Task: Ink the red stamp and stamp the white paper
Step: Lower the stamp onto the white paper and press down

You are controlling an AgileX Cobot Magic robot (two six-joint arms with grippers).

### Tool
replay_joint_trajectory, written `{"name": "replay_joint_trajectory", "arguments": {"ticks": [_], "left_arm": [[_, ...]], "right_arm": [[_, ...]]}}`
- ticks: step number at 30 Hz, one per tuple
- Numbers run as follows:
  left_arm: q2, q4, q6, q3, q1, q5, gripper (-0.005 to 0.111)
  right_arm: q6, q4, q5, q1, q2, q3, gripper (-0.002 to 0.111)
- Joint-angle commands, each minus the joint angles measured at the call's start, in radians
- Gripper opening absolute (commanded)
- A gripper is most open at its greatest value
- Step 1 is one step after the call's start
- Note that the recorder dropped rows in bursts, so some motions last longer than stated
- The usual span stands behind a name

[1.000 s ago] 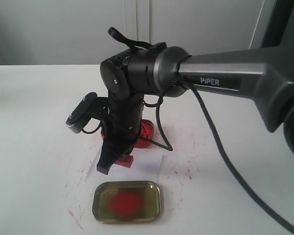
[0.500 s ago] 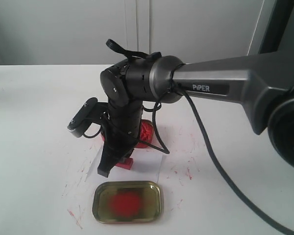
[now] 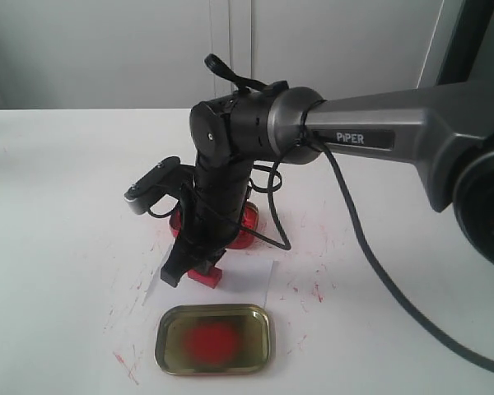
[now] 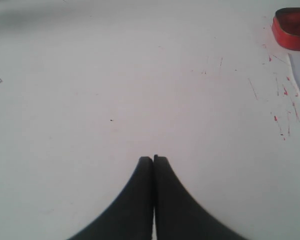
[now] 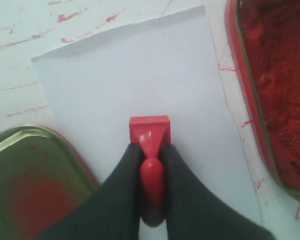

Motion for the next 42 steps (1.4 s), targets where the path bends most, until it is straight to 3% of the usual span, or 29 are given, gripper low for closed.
{"name": "replay_joint_trajectory", "arguments": {"ticks": [1,19,28,42], "left_arm": [[-0.005,-0.01,-0.006,0.007,0.003,-0.004,0.0],[-0.005,-0.01,-0.006,0.007,0.003,-0.004,0.0],[-0.005,-0.01,-0.006,0.007,0.003,-0.004,0.0],[-0.005,-0.01,-0.006,0.007,0.003,-0.004,0.0]], "right_arm": [[0.0,0.009,-0.014,-0.004,-0.005,0.003,0.0],[0.0,0.01,-0.044,-0.004,0.032,0.005,0.0],[0.0,0.01,0.031,-0.004,0.136,0.021,0.0],[0.009,0.006,0.039,-0.004,0.09,0.026,0.0]]}}
